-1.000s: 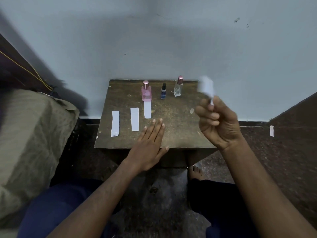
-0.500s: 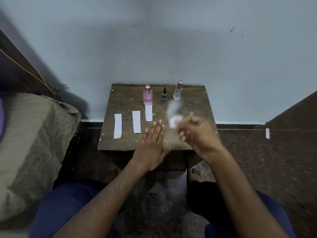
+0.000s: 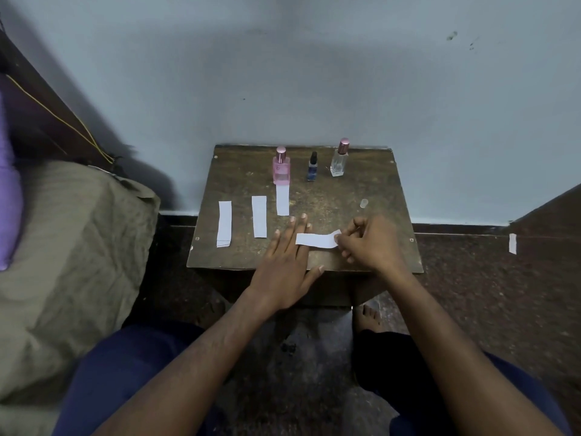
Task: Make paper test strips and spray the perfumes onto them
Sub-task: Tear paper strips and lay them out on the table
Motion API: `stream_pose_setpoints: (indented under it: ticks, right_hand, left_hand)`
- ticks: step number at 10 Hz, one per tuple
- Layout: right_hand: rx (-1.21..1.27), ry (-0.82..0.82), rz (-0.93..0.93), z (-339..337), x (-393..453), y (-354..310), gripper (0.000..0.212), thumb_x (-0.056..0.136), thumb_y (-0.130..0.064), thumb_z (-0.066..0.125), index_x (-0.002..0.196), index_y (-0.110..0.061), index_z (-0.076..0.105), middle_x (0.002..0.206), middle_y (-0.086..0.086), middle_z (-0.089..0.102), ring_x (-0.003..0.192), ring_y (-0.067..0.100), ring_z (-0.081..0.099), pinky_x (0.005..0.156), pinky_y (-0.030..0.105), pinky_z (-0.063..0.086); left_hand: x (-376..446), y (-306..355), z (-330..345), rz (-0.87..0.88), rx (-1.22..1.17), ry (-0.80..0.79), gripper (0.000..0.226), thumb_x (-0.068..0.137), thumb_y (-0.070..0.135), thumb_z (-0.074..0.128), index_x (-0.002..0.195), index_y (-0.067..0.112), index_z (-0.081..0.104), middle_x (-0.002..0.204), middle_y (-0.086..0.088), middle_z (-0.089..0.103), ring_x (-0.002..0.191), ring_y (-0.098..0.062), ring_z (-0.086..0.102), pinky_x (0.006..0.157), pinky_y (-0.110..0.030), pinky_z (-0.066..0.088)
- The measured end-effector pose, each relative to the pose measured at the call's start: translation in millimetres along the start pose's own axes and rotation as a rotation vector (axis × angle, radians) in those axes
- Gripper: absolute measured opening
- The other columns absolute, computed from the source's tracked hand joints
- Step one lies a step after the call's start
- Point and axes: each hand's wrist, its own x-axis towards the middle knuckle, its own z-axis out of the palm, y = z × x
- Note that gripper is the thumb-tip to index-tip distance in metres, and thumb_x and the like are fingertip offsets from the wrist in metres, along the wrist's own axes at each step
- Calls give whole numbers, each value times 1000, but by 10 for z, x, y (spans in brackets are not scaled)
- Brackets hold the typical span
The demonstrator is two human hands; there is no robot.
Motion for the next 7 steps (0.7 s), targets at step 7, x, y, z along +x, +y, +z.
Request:
stream_pose_setpoints:
  ticks: [7]
  right_hand:
    - [1300,-715,-25,-278,-122,-233,21,81,2,82,87,-2,63,72,9,66,54,6,54,50,15,51]
  left_hand:
    - [14,-13,7,5,-41,-2,88,106,65,18,167,12,-15,174,-4,-30,160,-21,-31,128,-42,-17]
